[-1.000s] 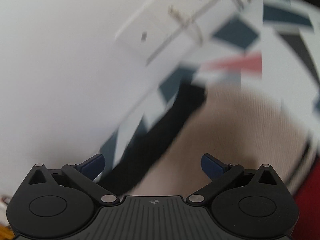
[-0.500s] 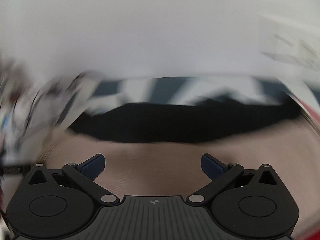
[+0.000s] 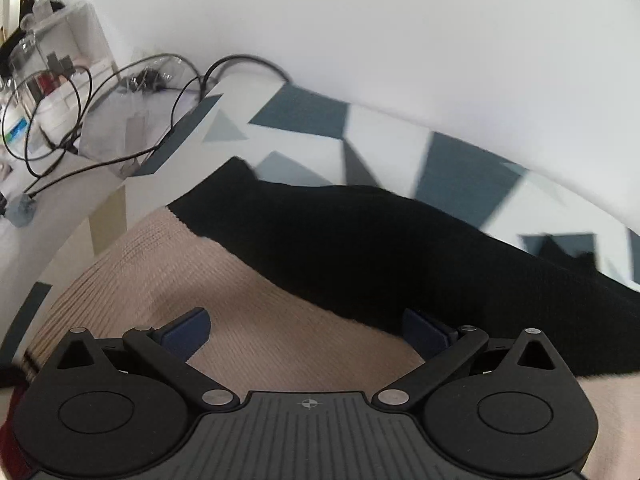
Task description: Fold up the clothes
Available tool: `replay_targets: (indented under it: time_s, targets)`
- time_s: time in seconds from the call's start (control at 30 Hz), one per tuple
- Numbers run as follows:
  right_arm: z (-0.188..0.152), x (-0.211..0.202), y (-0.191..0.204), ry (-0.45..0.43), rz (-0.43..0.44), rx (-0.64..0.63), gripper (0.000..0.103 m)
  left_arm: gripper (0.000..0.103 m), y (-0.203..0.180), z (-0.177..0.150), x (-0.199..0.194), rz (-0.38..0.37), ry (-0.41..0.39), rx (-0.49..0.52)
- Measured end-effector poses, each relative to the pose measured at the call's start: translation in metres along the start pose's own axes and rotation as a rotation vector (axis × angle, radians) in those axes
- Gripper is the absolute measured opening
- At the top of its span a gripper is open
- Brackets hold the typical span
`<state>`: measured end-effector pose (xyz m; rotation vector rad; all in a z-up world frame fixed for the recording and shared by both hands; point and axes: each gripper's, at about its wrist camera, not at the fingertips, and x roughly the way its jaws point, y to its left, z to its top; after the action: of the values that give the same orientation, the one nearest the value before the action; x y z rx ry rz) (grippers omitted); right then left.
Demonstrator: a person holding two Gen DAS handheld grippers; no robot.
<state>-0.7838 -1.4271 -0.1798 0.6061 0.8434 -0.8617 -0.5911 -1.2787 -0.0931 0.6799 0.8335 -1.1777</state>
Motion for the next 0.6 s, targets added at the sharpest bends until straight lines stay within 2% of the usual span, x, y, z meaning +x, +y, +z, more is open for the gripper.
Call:
replay_targets:
  time_s: [0.07,0.1,0.2,0.23,0.3,0.47,0.53,0.6]
  targets:
    - [-0.010,-0.023,-0.017,-0.037,-0.014,0.046,0.102,0.101,-0.013,0.003,0.013,0.025,0.008,0.012]
    - [-0.017,-0.034,-0.030,-0.061,-0.019,0.083,0.102,0.101,-0.018,0.004,0.020,-0.003,0.024,0.012]
    - [-0.047,-0.067,-0.078,-0.129,-0.067,0.234,0.102,0.101,-0.032,-0.002,0.033,-0.179,0.061,0.038]
    - [-0.061,-0.080,-0.098,-0.159,-0.109,0.308,0.102,0.101,-0.035,-0.005,0.037,-0.216,0.072,0.053]
    - [-0.089,-0.109,-0.138,-0.221,-0.189,0.457,0.102,0.103,-0.036,-0.010,0.041,-0.242,0.079,0.067]
    - [-0.178,-0.174,-0.224,-0.376,-0.350,0.834,0.102,0.103,-0.027,-0.005,0.058,-0.314,0.121,-0.014]
    - [-0.207,-0.193,-0.238,-0.492,-0.390,0.960,0.102,0.103,-0.023,-0.001,0.067,-0.348,0.149,-0.054]
    - [-0.229,-0.202,-0.246,-0.595,-0.392,1.060,0.102,0.103,-0.019,0.002,0.076,-0.381,0.176,-0.094]
